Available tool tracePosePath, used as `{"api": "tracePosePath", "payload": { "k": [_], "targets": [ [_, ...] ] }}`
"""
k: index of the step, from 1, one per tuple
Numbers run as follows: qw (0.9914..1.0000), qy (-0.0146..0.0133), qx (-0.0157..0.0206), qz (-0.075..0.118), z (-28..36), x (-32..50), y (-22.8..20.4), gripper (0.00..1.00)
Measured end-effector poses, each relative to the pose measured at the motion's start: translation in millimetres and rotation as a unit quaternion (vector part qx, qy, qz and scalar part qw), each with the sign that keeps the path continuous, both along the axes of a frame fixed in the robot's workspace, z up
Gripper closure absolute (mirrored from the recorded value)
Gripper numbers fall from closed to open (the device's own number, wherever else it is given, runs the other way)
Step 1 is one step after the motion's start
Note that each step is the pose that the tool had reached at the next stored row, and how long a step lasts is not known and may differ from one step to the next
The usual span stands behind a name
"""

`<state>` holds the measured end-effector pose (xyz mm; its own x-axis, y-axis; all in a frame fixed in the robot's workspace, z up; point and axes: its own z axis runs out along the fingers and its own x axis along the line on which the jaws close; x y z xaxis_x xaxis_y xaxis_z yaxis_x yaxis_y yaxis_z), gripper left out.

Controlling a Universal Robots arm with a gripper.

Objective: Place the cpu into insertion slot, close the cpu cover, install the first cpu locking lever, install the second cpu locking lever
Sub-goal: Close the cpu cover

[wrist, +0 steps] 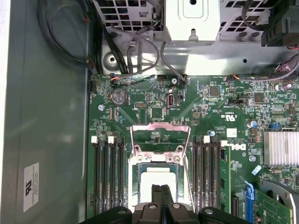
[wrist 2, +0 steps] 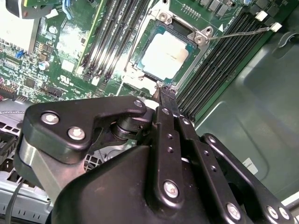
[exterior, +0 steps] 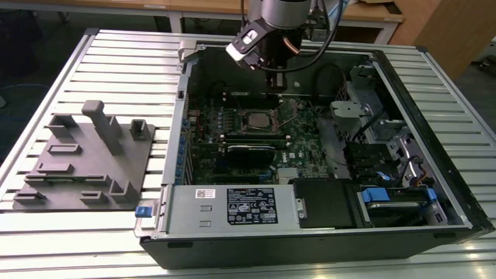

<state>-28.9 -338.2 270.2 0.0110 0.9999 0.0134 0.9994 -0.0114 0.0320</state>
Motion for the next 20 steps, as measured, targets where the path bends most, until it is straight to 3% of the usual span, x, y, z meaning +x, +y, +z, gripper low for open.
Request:
{"api": "tracePosePath", "payload": {
  "k": [20],
  "targets": [
    [1.00000,0.0000,0.0000,0.000,0.0,6.5,0.0,0.90]
  ]
}}
